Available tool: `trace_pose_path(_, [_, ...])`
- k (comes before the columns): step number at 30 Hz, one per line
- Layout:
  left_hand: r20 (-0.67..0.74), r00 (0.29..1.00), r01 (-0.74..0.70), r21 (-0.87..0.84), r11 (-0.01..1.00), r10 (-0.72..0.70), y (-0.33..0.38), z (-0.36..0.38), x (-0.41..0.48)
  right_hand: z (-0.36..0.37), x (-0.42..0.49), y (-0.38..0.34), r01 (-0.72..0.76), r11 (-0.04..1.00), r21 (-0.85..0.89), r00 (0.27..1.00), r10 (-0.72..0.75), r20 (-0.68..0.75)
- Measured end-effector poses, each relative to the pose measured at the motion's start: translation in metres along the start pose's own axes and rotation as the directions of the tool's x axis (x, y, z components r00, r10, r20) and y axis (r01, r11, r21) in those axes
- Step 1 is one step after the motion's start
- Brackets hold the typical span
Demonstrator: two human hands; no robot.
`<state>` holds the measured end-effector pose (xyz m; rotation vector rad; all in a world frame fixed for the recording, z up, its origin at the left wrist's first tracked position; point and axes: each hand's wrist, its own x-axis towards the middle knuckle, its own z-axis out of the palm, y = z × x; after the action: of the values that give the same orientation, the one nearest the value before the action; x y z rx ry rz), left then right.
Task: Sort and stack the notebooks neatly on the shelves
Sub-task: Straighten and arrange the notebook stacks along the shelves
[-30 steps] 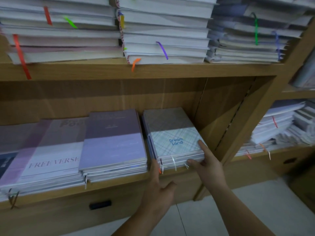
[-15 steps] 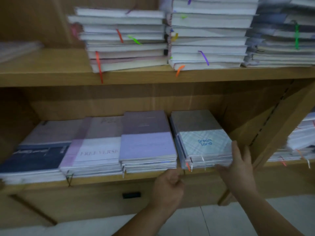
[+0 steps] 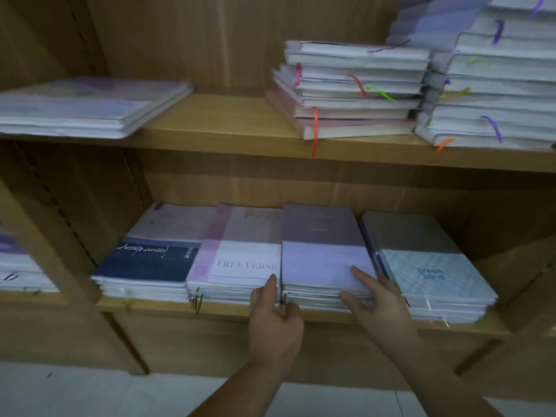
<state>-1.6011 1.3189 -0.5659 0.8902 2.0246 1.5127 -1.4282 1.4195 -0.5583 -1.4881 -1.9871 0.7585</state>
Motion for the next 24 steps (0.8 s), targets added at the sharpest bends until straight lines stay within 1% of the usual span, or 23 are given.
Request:
trace_pose_path(4, [0.096,0.995,-0.004,0.022,1.000,0.001,-0.003,0.002,0.001,0.001,0.007,0.003,-0.030,0.995,0.094,0.999,0.033,-0.032])
trace_pose_path(6, [0.126,0.992,0.007,0.043,0.999,-0.013,-0.002,0.004,-0.002,0.002,0.008,0.003,-0.030,0.995,0.099,0.999,0.032,-0.023])
trace_pose_path(9, [0.151,0.986,0.066,0.035,0.997,-0.071,-0.006,0.006,0.000,0.004,0.008,0.003,-0.028,0.998,0.059,0.999,0.029,-0.021])
trace_pose_path(13, [0.209,0.976,0.038,0.120,0.992,-0.063,0.000,0.004,0.001,0.003,0.011,0.002,-0.051,0.998,0.022,0.999,0.051,0.000])
trace_pose_path(15, [0.243,0.967,0.038,0.173,0.984,-0.080,0.004,0.004,0.000,0.002,0.009,0.001,-0.057,0.998,-0.008,0.998,0.057,0.010])
trace_pose_path(17, [0.270,0.957,0.046,0.212,0.976,-0.104,0.010,0.001,-0.001,-0.001,0.005,-0.005,-0.064,0.994,-0.087,0.998,0.064,0.005])
trace_pose_path(18, [0.272,0.957,0.053,0.196,0.979,-0.106,0.012,-0.002,-0.001,-0.003,0.002,-0.010,-0.063,0.985,-0.158,0.998,0.064,0.000])
trace_pose_path(20, [0.255,0.964,0.045,0.138,0.989,-0.080,0.024,-0.018,-0.002,-0.011,-0.006,-0.031,-0.035,0.943,-0.331,0.999,0.030,-0.023])
trace_pose_path(21, [0.243,0.968,0.041,0.109,0.993,-0.066,0.031,-0.032,-0.002,-0.017,-0.011,-0.048,-0.006,0.922,-0.387,1.000,-0.004,-0.025])
trace_pose_path(22, [0.224,0.973,0.030,0.084,0.996,-0.048,0.037,-0.047,-0.002,-0.022,-0.016,-0.065,0.036,0.919,-0.393,0.999,-0.047,-0.018])
trace_pose_path(24, [0.187,0.982,0.003,0.067,0.998,-0.016,0.052,-0.083,-0.001,-0.029,-0.029,-0.103,0.142,0.940,-0.310,0.990,-0.142,0.025])
